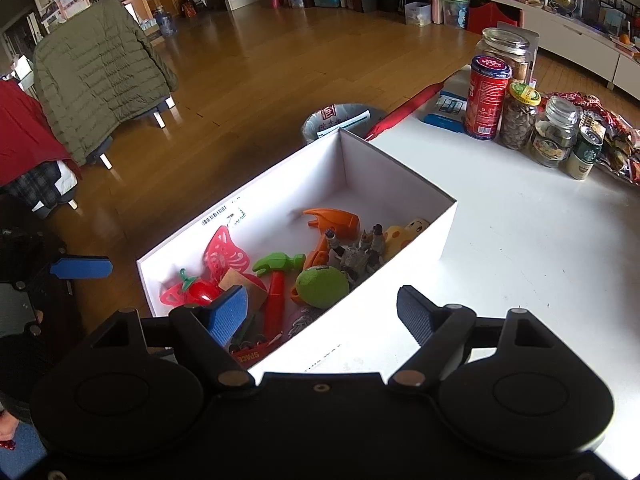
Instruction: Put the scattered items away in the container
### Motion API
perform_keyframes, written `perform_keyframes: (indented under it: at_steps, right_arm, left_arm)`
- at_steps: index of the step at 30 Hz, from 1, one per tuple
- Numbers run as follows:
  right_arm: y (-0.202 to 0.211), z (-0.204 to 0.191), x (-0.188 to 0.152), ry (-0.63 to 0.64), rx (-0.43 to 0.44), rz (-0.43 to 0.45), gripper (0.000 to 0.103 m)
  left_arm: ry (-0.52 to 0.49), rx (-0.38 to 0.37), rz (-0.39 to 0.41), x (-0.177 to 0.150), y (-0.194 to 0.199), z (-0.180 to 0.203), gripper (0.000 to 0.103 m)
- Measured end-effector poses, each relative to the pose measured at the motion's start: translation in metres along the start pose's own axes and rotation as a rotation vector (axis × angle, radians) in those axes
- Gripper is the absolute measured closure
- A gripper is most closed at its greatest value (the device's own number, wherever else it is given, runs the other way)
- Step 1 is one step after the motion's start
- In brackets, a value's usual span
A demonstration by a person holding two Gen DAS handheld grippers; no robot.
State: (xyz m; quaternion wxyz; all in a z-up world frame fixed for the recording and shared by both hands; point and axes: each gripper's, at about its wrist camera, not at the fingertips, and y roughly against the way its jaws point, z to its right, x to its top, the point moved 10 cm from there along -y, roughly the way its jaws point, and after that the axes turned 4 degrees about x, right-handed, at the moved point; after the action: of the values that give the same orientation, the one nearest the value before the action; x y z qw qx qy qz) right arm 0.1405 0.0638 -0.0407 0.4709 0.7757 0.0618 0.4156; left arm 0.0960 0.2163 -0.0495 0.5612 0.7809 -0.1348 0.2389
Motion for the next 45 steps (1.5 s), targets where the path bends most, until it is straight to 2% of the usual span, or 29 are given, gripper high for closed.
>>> perform_keyframes:
  at_steps: [7, 19, 21, 24, 28, 32, 38, 45]
  right_arm:
    - [0.015, 0.005, -0.021, -0.013, -0.006, 0.02, 0.024]
    - [0.029, 0.007, -0.043, -0.022, -0.005, 0.037, 0.024]
    - [0.031, 0.006, -0.044, -0.018, -0.003, 0.039, 0.024]
    - [0.033, 0.004, -0.046, -0.012, 0.005, 0.042, 0.024]
    - [0.037, 0.003, -0.047, -0.011, 0.012, 0.051, 0.024]
    - [0.038, 0.004, -0.045, -0.013, 0.011, 0.06, 0.024]
    - [0.035, 0.003, -0.047, -0.013, 0.012, 0.057, 0.024]
    - [0.03, 0.0, -0.052, -0.006, 0.021, 0.043, 0.024]
  left_arm:
    - [0.053, -0.018, 0.01, -0.005, 0.011, 0.001, 0.003]
    - [0.088, 0.072, 0.006, -0.012, 0.015, -0.006, 0.0]
    - [0.078, 0.09, 0.025, -0.011, 0.018, -0.006, 0.0]
    - [0.092, 0.053, 0.044, -0.008, 0.025, -0.002, 0.0]
    - [0.113, -0.018, 0.018, -0.004, 0.027, 0.003, 0.0]
    - [0.079, 0.026, 0.022, -0.003, 0.027, 0.004, 0.0]
    - [0.079, 0.091, 0.039, -0.002, 0.021, -0.003, 0.001]
    - [0.113, 0.069, 0.016, -0.003, 0.015, -0.008, 0.001]
